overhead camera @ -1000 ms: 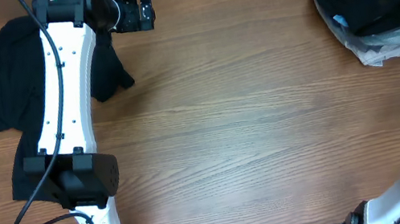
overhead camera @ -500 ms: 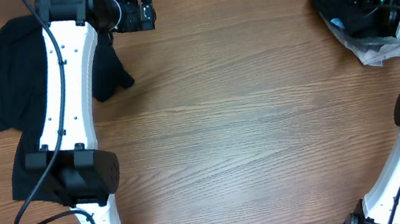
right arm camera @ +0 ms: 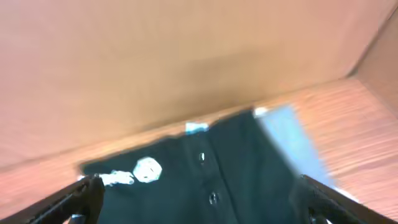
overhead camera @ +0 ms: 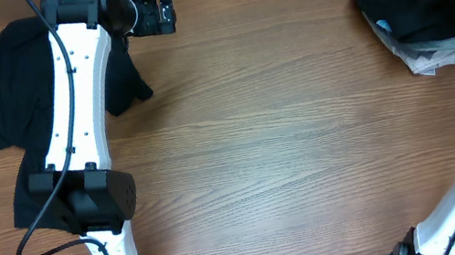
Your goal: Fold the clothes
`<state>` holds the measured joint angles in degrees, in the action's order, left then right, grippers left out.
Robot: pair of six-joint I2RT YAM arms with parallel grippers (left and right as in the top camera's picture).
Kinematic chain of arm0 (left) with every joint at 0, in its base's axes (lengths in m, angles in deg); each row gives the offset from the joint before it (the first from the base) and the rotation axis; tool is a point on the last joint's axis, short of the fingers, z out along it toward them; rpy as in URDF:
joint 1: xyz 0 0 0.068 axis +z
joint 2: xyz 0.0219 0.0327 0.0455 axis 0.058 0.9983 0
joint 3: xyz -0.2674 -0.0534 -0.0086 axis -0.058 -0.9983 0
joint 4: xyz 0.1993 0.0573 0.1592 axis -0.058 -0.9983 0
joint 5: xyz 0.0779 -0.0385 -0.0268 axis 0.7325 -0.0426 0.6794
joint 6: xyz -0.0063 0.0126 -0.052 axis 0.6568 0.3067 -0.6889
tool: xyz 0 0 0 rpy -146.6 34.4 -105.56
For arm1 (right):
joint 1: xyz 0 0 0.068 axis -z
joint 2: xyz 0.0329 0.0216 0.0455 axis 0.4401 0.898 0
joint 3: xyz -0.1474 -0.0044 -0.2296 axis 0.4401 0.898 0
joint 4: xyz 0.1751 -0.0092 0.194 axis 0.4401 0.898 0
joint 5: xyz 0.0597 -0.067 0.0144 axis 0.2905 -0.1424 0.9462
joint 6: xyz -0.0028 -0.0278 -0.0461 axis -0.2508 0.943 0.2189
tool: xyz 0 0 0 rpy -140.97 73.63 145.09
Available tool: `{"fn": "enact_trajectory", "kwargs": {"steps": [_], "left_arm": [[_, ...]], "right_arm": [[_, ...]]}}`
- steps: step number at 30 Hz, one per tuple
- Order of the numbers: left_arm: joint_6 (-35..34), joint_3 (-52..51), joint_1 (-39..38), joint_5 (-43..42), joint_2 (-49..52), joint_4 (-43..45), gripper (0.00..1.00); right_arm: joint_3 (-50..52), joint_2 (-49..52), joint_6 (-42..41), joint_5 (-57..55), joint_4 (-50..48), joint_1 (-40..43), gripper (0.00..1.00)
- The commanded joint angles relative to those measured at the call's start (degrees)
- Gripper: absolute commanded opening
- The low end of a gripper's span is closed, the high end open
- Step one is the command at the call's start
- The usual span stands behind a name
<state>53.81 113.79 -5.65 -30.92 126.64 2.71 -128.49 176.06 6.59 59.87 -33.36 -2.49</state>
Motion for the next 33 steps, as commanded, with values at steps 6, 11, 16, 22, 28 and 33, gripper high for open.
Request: {"fn": "enact_trajectory", "kwargs": {"steps": [6,11,16,22,28,33], "left_arm": [[1.6,0.8,0.0,0.7,0.7,0.0,1.00],[1.6,0.8,0.0,0.7,0.7,0.0,1.00],[1.6,0.8,0.0,0.7,0.7,0.0,1.00],[1.6,0.8,0.0,0.7,0.7,0.0,1.00],[1.6,0.8,0.0,0.7,0.7,0.0,1.00],[1.6,0.8,0.0,0.7,0.7,0.0,1.00]], "right_arm": [[-6.4,-24.5,0.1,1.5,14.1,-2.3,1.00],[-6.4,-31.2,0.1,7.3,22.7,-4.4,1.00],[-6.4,-34.6,0.1,15.8,30.3,-5.8,1.00],[-6.4,-34.9,0.1,19.4,40.4,-5.9,1.00],[-6.4,-34.8,0.2,17.4,47.7,-5.9,1.00],[-6.4,-34.8,0.1,15.7,48.2,-5.9,1.00]]}}
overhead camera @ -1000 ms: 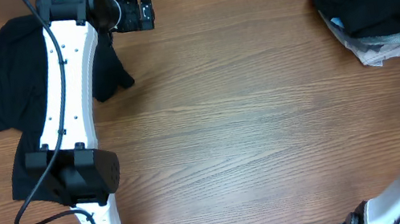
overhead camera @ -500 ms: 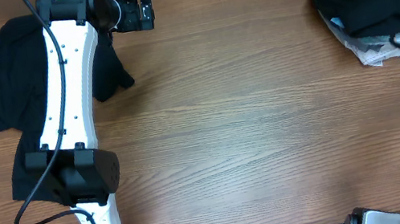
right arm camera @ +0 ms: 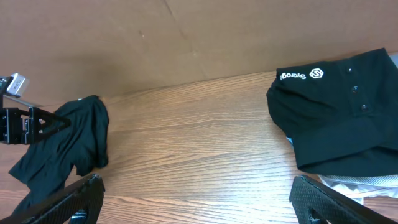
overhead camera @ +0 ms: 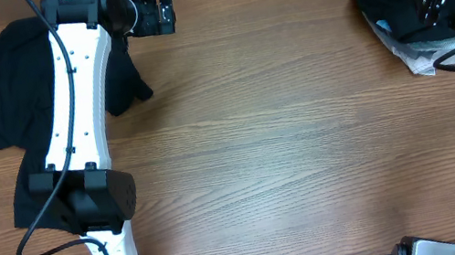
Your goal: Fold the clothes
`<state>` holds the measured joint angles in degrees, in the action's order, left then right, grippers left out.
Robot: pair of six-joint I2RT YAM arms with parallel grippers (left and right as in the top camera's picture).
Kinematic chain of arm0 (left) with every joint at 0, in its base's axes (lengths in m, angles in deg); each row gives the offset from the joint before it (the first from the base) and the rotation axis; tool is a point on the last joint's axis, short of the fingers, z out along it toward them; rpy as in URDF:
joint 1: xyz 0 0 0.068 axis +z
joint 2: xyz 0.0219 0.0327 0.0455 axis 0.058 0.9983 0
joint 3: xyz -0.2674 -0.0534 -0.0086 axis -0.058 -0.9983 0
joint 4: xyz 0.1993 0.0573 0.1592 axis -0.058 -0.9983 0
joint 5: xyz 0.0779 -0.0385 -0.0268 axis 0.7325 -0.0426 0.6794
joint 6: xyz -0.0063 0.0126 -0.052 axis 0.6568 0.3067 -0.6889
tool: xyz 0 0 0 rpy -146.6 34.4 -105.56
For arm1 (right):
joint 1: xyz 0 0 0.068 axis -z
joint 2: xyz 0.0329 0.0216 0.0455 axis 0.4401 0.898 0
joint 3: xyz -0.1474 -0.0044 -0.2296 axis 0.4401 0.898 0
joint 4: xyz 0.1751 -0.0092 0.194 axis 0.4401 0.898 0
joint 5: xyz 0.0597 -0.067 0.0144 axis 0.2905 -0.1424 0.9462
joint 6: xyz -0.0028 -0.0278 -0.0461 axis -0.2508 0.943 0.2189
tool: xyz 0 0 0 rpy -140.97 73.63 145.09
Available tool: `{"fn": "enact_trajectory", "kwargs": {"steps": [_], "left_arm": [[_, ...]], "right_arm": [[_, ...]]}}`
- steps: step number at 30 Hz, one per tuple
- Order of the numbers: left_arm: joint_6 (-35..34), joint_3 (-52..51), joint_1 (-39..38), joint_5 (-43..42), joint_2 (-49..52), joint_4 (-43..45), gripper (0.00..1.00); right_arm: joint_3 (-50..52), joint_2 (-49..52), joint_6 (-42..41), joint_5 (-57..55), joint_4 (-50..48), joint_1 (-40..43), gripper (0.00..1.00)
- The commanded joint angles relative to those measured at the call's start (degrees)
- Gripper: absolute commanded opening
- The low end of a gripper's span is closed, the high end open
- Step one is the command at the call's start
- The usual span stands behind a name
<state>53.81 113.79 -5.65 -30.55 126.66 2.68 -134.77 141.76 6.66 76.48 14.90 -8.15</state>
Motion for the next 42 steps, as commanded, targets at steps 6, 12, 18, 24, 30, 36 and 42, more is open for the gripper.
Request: {"fn": "enact_trajectory", "kwargs": {"steps": [6,12,18,24,30,36,42], "left_arm": [[1.6,0.8,0.0,0.3,0.7,0.0,1.00],[1.6,0.8,0.0,0.3,0.7,0.0,1.00],[1.6,0.8,0.0,0.3,0.7,0.0,1.00],[1.6,0.8,0.0,0.3,0.7,0.0,1.00],[1.6,0.8,0.0,0.3,0.7,0.0,1.00],[1.6,0.8,0.0,0.3,0.7,0.0,1.00],[1.6,0.8,0.0,0.3,0.7,0.0,1.00]], "right_arm": [[2.2,-0.6,0.1,-1.2,-3.0,-1.6,1.00],[13.5,-5.9,0.1,-7.5,-17.0,-7.9,1.00],[36.9,-18.8,0.0,-13.6,-38.0,-15.0,1.00],[62.2,-35.1,0.0,-13.7,-55.1,-16.8,1.00],[86.1,-55.8,-6.6,-19.7,-65.3,-16.8,1.00],[99.1,-68.5,-6.7,-20.1,-68.3,-16.7,1.00],[109.0,-74.1,-6.7,-21.3,-76.1,-17.1,1.00]]}}
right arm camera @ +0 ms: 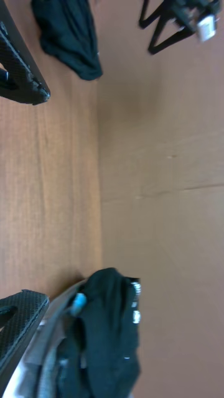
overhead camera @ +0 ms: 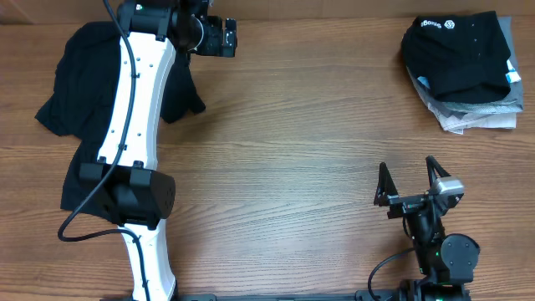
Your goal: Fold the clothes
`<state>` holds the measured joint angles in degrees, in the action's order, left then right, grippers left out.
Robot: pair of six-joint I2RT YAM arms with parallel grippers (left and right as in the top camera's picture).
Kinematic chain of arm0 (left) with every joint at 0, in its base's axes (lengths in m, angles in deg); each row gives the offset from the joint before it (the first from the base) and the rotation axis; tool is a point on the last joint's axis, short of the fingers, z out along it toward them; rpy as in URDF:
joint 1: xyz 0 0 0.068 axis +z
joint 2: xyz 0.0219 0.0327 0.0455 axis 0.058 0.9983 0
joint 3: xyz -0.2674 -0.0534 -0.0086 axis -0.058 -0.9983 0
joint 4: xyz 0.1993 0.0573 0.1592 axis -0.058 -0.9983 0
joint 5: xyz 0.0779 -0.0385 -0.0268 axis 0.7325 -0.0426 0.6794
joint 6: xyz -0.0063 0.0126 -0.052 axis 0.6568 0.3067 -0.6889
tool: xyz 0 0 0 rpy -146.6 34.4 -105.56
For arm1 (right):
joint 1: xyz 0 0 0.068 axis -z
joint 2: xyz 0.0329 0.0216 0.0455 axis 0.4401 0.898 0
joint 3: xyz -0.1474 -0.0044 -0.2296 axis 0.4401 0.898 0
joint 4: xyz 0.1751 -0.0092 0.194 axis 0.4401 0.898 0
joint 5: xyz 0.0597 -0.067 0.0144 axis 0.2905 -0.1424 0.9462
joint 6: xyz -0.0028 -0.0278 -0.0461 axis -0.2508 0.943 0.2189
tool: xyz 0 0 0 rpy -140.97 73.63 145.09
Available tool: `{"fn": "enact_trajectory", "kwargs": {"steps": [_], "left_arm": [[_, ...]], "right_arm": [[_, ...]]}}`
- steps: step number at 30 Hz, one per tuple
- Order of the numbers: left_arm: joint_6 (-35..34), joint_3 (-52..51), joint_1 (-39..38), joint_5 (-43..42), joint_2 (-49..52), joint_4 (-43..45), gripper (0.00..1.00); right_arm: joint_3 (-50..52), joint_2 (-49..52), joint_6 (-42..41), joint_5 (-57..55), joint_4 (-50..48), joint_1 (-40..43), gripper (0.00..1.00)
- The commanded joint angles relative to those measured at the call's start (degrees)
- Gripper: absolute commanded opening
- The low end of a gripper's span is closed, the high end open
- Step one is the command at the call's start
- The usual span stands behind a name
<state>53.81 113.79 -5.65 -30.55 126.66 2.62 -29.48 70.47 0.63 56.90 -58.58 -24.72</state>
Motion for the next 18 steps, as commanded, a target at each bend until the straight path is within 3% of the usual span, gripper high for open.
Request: {"fn": "enact_trajectory", "kwargs": {"steps": [1,9,18], "left_arm": [[1.6,0.8,0.0,0.3,0.7,0.0,1.00],[1.6,0.8,0.0,0.3,0.7,0.0,1.00],[1.6,0.8,0.0,0.3,0.7,0.1,1.00]], "right_arm": [[5.2,-5.4,-0.7,-2.3,-1.7,-0.5,1.00],[5.1,-9.9,-0.7,-3.5,7.6,-0.6,1.00],[5.1,-9.9,-0.6,-5.4,7.6,-0.6,1.00]]}}
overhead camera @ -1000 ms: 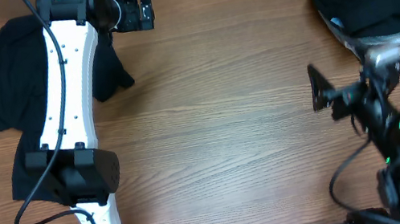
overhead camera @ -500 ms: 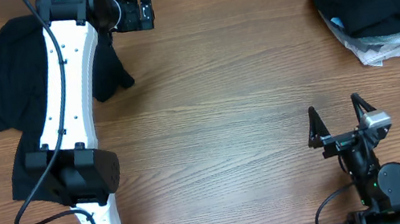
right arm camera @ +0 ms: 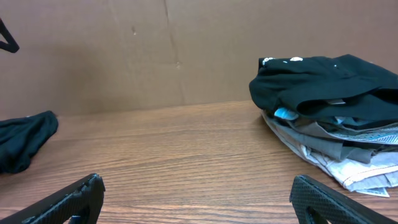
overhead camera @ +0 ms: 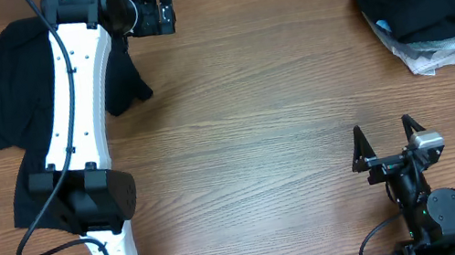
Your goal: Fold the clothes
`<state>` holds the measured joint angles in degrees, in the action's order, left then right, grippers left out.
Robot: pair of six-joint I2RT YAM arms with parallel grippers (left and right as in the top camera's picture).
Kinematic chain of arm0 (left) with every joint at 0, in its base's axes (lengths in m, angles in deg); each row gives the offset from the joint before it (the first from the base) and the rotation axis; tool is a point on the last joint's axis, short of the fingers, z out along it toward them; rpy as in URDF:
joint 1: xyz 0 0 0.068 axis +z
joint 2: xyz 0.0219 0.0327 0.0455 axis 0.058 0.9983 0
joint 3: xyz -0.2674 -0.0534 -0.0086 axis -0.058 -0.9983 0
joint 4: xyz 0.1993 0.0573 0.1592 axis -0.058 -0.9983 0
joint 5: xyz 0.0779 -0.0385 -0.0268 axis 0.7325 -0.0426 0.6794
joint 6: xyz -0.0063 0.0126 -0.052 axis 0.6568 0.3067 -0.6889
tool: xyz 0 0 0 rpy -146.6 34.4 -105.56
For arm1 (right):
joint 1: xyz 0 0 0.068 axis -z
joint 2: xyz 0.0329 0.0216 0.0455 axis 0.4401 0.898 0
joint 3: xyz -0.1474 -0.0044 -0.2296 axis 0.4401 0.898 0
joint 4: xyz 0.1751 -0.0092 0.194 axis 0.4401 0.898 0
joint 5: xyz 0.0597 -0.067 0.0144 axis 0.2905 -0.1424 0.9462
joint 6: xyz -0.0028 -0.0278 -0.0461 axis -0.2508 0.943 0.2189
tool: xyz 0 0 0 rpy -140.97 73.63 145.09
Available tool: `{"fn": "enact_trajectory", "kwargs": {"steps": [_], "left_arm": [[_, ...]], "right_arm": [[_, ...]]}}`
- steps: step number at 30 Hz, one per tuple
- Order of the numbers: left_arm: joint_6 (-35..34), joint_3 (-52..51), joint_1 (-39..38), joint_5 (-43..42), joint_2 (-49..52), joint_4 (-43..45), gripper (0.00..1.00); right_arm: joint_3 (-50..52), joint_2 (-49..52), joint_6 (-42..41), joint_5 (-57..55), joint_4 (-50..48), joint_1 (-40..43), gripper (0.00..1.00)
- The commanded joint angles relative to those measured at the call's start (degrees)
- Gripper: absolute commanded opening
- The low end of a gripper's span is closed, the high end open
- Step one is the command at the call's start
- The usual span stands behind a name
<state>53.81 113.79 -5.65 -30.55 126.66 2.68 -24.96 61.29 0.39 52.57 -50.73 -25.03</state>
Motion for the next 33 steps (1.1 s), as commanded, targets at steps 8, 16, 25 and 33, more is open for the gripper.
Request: {"fn": "enact_trajectory", "kwargs": {"steps": [8,16,25,33], "left_arm": [[1.6,0.8,0.0,0.3,0.7,0.0,1.00],[1.6,0.8,0.0,0.3,0.7,0.0,1.00],[1.9,0.8,0.0,3.3,0.0,-2.1,1.00],[2.0,-8.4,-0.1,3.6,-13.0,13.1,1.00]], "right_arm": [[0.6,-0.7,-0.4,-1.0,-0.2,-0.3,1.00],[0.6,-0.7,-0.4,-1.0,-0.2,-0.3,1.00],[0.6,-0.7,-0.4,-1.0,-0.2,-0.3,1.00],[0.6,-0.7,-0.4,-1.0,-0.2,-0.3,1.00]]}}
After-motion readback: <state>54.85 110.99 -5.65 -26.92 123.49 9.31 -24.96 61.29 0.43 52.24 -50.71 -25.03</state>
